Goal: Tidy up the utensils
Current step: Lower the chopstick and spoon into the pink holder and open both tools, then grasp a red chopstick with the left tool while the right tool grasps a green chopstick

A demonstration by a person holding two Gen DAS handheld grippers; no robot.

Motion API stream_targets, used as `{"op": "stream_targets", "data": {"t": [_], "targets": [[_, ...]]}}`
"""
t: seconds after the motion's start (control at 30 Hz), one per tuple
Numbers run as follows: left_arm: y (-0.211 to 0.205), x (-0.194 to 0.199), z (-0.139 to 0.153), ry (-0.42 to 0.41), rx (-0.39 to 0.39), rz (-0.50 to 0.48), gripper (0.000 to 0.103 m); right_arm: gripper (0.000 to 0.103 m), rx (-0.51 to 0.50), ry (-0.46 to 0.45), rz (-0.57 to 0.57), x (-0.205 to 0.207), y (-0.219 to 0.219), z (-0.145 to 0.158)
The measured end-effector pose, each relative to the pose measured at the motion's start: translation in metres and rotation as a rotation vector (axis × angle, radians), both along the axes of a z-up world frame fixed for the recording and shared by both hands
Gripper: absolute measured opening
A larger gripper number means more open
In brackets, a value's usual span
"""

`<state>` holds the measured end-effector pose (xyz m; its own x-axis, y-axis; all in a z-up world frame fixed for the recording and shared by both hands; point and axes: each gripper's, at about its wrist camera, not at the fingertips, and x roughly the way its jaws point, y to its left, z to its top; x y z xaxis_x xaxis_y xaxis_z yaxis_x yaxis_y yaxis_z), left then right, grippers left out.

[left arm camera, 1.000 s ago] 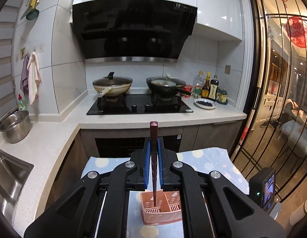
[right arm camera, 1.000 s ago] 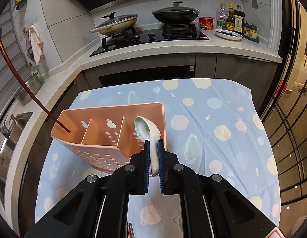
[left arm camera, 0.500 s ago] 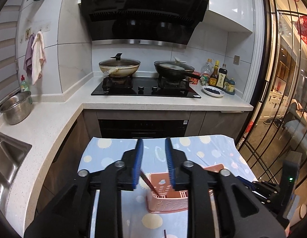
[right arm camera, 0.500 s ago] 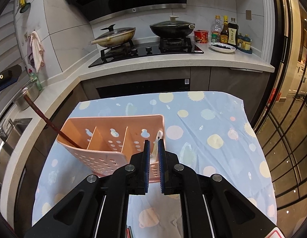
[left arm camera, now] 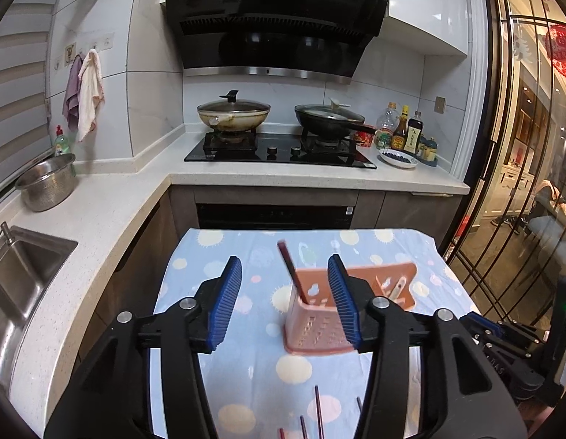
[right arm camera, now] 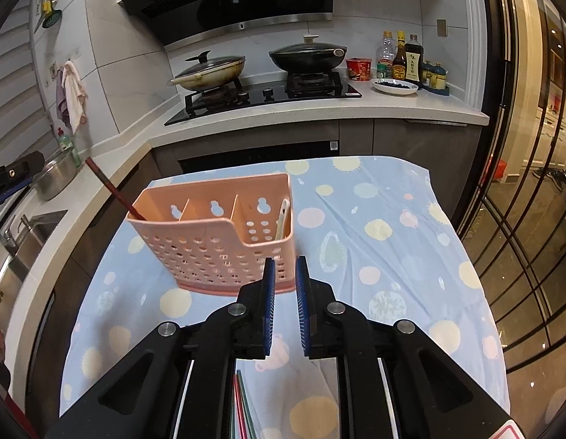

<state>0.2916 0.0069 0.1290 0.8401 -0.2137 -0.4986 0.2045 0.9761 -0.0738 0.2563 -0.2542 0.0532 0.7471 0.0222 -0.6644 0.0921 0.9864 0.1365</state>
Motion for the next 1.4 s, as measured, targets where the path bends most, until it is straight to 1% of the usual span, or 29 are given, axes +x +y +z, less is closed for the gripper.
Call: {"op": "stream_targets", "data": {"t": [0.1, 0.23, 0.33, 0.6, 0.7, 0.83, 0.93, 1.07, 1.23, 1.4], "targets": [[0.006, -0.019, -0.013, 0.022, 0.005, -0.003, 0.049, 0.012, 0.008, 0.01, -0.001, -0.023, 0.002, -0.007], [0.012, -0.048, -0.039, 0.076, 0.007, -0.012, 0.052, 0.012, 0.028, 0.034, -0.002, -0.054, 0.005, -0.019], [0.015, -0.07, -0.059, 0.114, 0.023, -0.022, 0.052, 0.013, 0.03, 0.054, -0.003, -0.079, 0.009, -0.031], [0.021, -0.124, -0.112, 0.242, 0.051, -0.035, 0.053, 0.013, 0.046, 0.141, 0.004, -0.148, 0.018, -0.072], [0.023, -0.145, -0.132, 0.285, 0.063, -0.038, 0.053, 0.013, 0.066, 0.181, 0.008, -0.17, 0.02, -0.089], [0.028, -0.168, -0.158, 0.353, 0.068, -0.034, 0.053, 0.013, 0.066, 0.215, 0.014, -0.196, 0.025, -0.11], [0.031, -0.182, -0.174, 0.391, 0.067, -0.031, 0.053, 0.013, 0.085, 0.237, 0.023, -0.209, 0.027, -0.123], [0.029, -0.198, -0.184, 0.413, 0.072, -0.043, 0.053, 0.013, 0.094, 0.256, 0.034, -0.219, 0.03, -0.133], [0.025, -0.213, -0.19, 0.426, 0.083, -0.06, 0.053, 0.013, 0.09, 0.256, 0.037, -0.225, 0.031, -0.137], [0.024, -0.218, -0.198, 0.453, 0.081, -0.065, 0.053, 0.013, 0.077, 0.258, 0.032, -0.223, 0.03, -0.14]]}}
